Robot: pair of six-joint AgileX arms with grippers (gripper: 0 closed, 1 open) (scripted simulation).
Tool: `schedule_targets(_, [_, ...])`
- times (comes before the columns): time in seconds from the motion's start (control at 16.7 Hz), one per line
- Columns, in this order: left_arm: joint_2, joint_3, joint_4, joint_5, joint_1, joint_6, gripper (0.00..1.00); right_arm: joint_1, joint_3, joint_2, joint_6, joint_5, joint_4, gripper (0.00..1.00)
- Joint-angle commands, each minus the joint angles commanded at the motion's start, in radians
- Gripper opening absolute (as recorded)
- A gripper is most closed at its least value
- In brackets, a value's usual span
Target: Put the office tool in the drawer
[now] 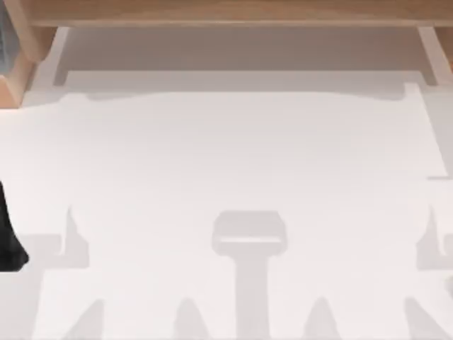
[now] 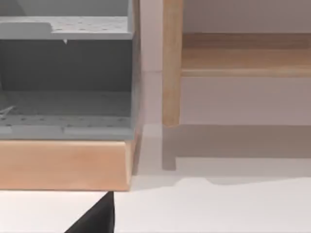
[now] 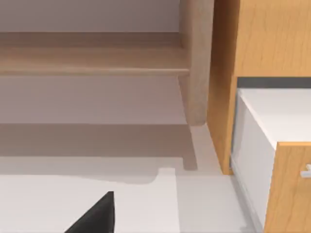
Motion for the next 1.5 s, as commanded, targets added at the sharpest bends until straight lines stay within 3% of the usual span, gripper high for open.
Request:
schedule_targets(0.42, [0.000, 0.000, 0.000, 0.000, 0.000, 0.000, 1.00, 0.008, 0.107, 0.162, 0.001, 0.000, -0.127, 1.00])
schedule_targets(1.2, [0.000, 0.000, 0.000, 0.000, 0.000, 0.000, 1.00, 0.052, 0.686, 1.213, 0.005, -0.002, -0.808, 1.00])
schedule_targets(1.5, [0.000, 0.000, 0.000, 0.000, 0.000, 0.000, 1.00, 0.061, 0.798, 1.419, 0.006, -0.002, -0.939, 1.00])
